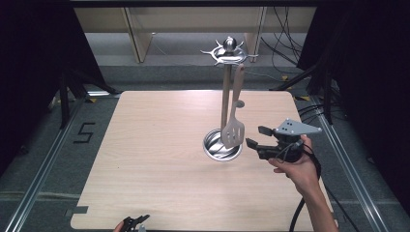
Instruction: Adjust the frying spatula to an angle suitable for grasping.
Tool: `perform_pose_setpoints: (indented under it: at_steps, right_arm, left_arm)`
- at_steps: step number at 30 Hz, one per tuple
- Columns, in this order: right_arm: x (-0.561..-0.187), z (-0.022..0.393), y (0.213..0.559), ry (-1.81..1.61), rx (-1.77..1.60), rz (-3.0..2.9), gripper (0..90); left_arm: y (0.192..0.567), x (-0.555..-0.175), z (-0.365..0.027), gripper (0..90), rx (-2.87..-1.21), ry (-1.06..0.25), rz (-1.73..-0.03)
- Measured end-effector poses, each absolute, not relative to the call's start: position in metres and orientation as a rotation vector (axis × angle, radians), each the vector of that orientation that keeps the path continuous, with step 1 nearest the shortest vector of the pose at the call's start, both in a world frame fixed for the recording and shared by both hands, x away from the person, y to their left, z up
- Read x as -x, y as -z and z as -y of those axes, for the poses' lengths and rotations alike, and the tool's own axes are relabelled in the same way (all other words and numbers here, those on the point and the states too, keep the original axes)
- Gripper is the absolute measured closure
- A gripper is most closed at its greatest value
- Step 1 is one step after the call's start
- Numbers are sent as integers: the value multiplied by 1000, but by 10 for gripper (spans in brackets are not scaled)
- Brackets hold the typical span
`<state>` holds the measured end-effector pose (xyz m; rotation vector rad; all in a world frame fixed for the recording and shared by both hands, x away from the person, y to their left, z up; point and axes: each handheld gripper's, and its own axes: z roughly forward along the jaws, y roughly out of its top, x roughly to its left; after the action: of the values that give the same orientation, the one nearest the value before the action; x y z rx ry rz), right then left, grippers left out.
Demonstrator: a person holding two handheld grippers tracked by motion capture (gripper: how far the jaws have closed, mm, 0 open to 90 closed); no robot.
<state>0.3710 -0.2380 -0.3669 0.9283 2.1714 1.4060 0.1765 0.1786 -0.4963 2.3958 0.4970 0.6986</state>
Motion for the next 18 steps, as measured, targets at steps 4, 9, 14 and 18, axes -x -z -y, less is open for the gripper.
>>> perform_pose_setpoints:
  at_steps: [4, 9, 14, 18]
  right_arm:
    - [-370, 239, 374, -1395, -927, -2189, 354]
    - [-369, 237, 380, -1388, -944, -2199, 348]
    - [-368, 238, 390, -1368, -935, -2218, 338]
    - [-365, 239, 396, -1360, -949, -2244, 334]
  left_arm:
    - [495, -176, -179, 179, -2398, -724, -506]
    - [495, -177, -178, 179, -2393, -724, -509]
    - [494, -178, -179, 179, -2404, -696, -508]
    - [497, -178, -177, 179, -2385, -742, -528]
